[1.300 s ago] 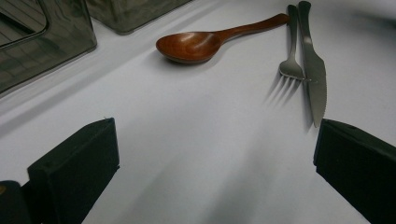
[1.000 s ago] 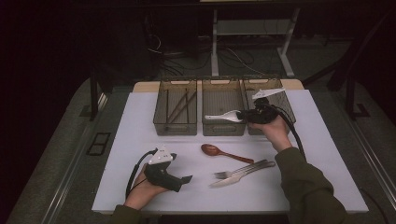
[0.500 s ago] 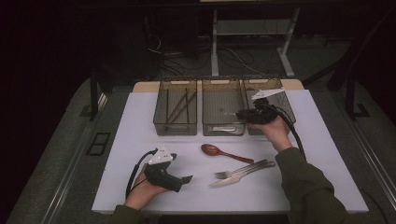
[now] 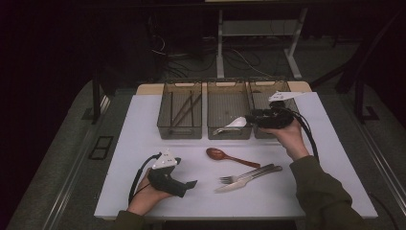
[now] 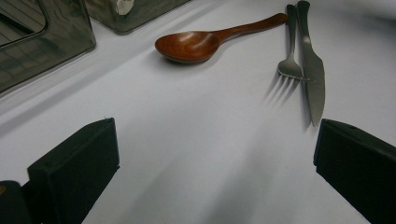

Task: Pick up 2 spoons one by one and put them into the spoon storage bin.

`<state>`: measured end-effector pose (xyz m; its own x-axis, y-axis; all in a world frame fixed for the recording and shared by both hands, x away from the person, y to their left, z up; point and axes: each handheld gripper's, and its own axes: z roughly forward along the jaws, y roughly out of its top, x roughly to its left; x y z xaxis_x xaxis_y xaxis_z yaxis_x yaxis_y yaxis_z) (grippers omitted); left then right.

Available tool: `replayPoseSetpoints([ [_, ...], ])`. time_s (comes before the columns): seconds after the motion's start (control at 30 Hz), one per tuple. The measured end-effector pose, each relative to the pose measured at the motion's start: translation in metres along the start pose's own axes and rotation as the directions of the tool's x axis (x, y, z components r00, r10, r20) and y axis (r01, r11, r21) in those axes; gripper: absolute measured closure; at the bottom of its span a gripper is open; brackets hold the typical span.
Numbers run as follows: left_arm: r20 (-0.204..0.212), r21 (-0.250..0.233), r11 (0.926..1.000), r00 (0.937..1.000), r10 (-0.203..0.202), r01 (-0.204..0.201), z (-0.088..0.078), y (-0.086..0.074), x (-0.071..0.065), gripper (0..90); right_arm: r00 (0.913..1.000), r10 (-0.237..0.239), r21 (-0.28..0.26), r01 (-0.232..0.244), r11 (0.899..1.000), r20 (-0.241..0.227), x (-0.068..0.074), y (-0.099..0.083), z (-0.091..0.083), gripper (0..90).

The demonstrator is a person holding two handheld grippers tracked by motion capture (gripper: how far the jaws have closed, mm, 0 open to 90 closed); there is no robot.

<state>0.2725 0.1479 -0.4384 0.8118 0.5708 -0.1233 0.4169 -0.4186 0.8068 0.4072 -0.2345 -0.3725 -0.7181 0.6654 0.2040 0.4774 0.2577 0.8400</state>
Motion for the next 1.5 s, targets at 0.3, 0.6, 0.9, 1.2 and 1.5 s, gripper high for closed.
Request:
replayPoseSetpoints([
  [0.3,0.0,0.001,1.0,1.0,0.002,-0.002,0.0,0.0,0.0,0.0,0.9993,0.024,0.003,-0.024,1.0,-0.029,0.001,-0.01,-0.016,43.2],
  [0.6,0.005,0.002,1.0,1.0,0.007,-0.007,0.0,0.001,-0.001,0.0,0.9997,0.013,0.003,-0.013,1.0,-0.019,0.008,-0.035,-0.031,34.3],
  [0.9,0.006,-0.002,0.9999,0.9999,0.011,-0.011,0.002,0.003,-0.001,0.0,0.9994,0.017,-0.007,-0.017,1.0,0.03,0.023,-0.068,-0.045,27.3],
  [1.2,0.007,0.0,0.9999,0.9998,0.017,-0.017,0.006,0.007,0.001,0.0,0.9985,-0.023,0.006,0.023,1.0,0.049,0.038,-0.096,-0.057,20.1],
  [1.5,0.008,-0.004,0.9993,0.9993,0.036,-0.036,0.013,0.02,0.005,0.0,0.9976,-0.004,0.001,0.004,1.0,0.069,0.043,-0.123,-0.072,18.7],
])
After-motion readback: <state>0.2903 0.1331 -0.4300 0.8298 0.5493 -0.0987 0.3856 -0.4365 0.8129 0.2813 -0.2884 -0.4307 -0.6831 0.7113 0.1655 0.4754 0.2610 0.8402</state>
